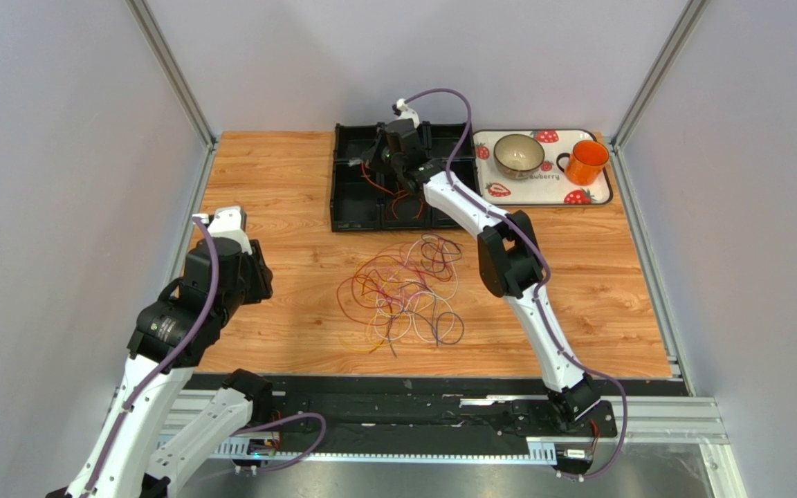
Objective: Untangle the cables
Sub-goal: Place the cable in the bin.
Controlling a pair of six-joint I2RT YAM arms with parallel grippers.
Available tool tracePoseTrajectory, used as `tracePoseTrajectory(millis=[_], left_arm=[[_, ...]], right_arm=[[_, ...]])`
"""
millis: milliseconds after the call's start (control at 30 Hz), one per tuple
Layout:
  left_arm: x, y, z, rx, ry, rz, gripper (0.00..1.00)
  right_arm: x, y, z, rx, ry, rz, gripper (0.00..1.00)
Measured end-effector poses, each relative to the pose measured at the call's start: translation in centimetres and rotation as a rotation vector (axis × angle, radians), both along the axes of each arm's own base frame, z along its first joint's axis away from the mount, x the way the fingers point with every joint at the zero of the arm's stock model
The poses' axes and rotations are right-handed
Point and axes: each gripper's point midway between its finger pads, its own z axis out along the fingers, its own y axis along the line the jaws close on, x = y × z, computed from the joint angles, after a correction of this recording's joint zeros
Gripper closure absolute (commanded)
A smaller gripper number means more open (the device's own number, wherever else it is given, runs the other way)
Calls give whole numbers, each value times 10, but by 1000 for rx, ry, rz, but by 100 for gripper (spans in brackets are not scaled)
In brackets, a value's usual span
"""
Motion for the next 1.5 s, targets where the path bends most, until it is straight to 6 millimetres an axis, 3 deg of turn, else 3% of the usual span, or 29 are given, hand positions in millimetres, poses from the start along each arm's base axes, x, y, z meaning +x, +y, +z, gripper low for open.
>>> tracePoseTrajectory(millis=[133,167,200,300,433,667,767,967,1267,1500], left_arm=[[0,0,0,1,0,0,60],[0,0,0,1,0,0,60],[0,0,0,0,0,0,60],[0,0,0,0,-1,1,60],[0,0,-1,1,0,1,60],[0,0,-1,1,1,1,60],[0,0,-1,1,1,1,60],[0,0,-1,1,0,1,60],[0,0,-1,1,1,1,60],[0,0,-2,2,3,1,60]], right_arm=[[-6,-4,-13,-16,23,1,100],[-12,-9,-30,-35,54,0,100],[-13,-13,-25,-35,55,-3,100],[-36,-31,-39,-44,116,3,100],[-57,-62,-28,-43,137,-3,100],[-60,-107,9,-50,81,-37,100],[-61,-106,16,-54,61,-20,100],[-65,-98,9,-57,70,31,100],[-43,-86,-45,-95,152,67,100],[-36,-85,-57,-94,187,75,100]])
